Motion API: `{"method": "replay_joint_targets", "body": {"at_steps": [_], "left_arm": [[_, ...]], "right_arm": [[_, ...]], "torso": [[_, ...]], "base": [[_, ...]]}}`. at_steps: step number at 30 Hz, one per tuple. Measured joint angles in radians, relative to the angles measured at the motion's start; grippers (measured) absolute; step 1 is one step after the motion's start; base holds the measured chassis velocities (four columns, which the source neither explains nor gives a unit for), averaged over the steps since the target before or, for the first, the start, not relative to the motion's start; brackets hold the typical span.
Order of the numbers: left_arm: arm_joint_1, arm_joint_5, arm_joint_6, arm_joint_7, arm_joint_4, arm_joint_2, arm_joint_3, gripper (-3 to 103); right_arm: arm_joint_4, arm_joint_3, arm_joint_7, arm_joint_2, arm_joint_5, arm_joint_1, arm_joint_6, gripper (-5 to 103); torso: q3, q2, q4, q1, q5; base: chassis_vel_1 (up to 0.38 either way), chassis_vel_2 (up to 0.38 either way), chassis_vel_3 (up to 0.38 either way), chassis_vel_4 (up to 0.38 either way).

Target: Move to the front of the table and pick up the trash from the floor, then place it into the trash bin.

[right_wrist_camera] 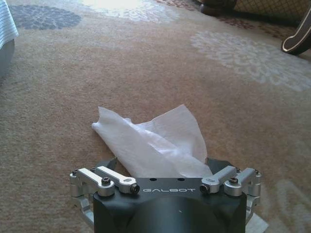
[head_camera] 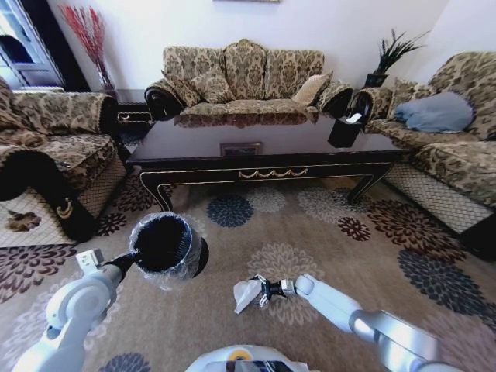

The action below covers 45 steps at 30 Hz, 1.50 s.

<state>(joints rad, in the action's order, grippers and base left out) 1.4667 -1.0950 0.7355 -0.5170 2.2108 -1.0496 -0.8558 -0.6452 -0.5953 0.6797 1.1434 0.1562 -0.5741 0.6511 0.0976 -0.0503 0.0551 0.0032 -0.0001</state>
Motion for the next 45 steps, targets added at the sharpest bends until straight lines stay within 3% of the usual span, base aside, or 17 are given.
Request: {"method": "replay_joint_targets", "body": {"at_steps": [4,7,9,10,12,13,14,16,18,19,23,25,28,31,37,45], "left_arm": [[-0.003,0.000,0.000,0.000,-0.002,-0.001,0.002,2],[-0.007,0.000,0.000,0.001,-0.004,-0.001,0.007,2],[-0.007,0.000,0.000,0.001,-0.004,-0.001,0.008,2],[-0.007,0.000,0.000,0.001,-0.004,-0.001,0.009,2],[-0.007,0.001,0.000,0.001,-0.004,-0.001,0.009,2],[-0.005,0.002,0.000,0.001,-0.004,-0.001,0.008,2],[-0.003,0.002,0.000,0.001,-0.004,-0.001,0.008,2],[-0.001,0.003,0.000,0.001,-0.002,-0.002,0.007,2],[0.001,0.004,0.000,0.001,-0.001,-0.003,0.007,2],[0.003,0.008,0.000,0.002,0.000,-0.004,0.007,2],[0.005,0.014,0.000,0.002,0.001,-0.006,0.007,2],[0.005,0.017,0.000,0.002,0.001,-0.007,0.008,2],[0.005,0.017,0.000,0.002,0.001,-0.007,0.009,2],[0.005,0.018,0.000,0.002,0.001,-0.004,0.009,2],[0.008,0.025,0.000,0.002,0.000,-0.005,0.012,2],[0.005,0.033,0.000,0.003,-0.018,-0.014,0.031,2]], "right_arm": [[0.010,-0.001,-0.001,0.004,0.001,0.000,0.004,102],[0.008,-0.004,-0.003,-0.005,0.004,0.000,0.005,93],[0.008,-0.005,-0.003,-0.006,0.004,0.001,0.005,93],[0.004,-0.005,-0.006,-0.010,0.006,0.002,0.006,82],[0.001,-0.005,-0.009,-0.012,0.007,0.004,0.006,82],[-0.002,-0.005,-0.012,-0.015,0.010,0.006,0.006,71],[-0.003,-0.005,-0.015,-0.016,0.012,0.008,0.007,71],[-0.004,-0.005,-0.018,-0.013,0.013,0.010,0.007,60],[-0.004,-0.004,-0.022,-0.010,0.014,0.010,0.007,60],[-0.005,-0.002,-0.026,-0.007,0.017,0.010,0.008,49],[-0.010,0.004,-0.034,-0.006,0.021,0.007,0.011,38],[-0.010,0.011,-0.039,-0.006,0.021,0.005,0.015,27],[-0.005,0.017,-0.042,-0.004,0.020,0.003,0.018,22],[-0.002,0.027,-0.043,-0.009,0.017,-0.002,0.023,6],[-0.033,0.040,-0.047,-0.049,0.020,-0.007,0.025,0],[-0.199,0.122,-0.092,-0.176,0.113,-0.021,0.024,0]], "torso": [[0.000,0.000,0.0000,0.000,0.0000],[0.000,0.000,0.0001,0.000,0.0000],[0.000,0.000,0.0002,0.000,0.0000],[0.000,0.000,0.0002,0.000,0.0000],[0.000,0.000,0.0001,0.000,0.0000],[0.000,0.000,0.0001,0.000,0.0000],[0.000,0.000,0.0000,0.000,0.0000],[0.000,0.000,0.0001,0.000,0.0000],[0.000,0.000,0.0001,0.000,0.0000],[0.000,0.000,0.0000,0.000,0.0002],[0.000,0.000,-0.0001,0.000,0.0001],[0.000,0.000,0.0000,0.000,0.0001],[0.000,0.000,0.0001,0.000,0.0001],[0.000,0.000,-0.0001,0.000,0.0001],[0.000,0.000,0.0000,0.000,0.0002],[0.000,0.000,0.0000,0.000,0.0002]], "base": [[0.000,0.000,0.000,0.000],[0.000,0.000,0.000,0.000],[0.000,0.000,0.000,0.000],[0.000,0.000,0.000,0.000],[0.000,0.000,0.000,0.000],[0.000,0.000,0.000,0.000],[0.000,0.000,0.000,0.000],[0.000,0.000,0.000,0.000],[0.000,0.000,0.000,0.000],[0.000,0.000,0.000,0.000],[0.000,0.000,0.000,0.000],[0.000,0.000,0.000,0.000],[0.000,0.000,0.000,0.000],[0.000,0.000,0.000,0.000],[0.000,0.000,0.000,0.000],[0.000,0.000,0.000,0.000]]}}
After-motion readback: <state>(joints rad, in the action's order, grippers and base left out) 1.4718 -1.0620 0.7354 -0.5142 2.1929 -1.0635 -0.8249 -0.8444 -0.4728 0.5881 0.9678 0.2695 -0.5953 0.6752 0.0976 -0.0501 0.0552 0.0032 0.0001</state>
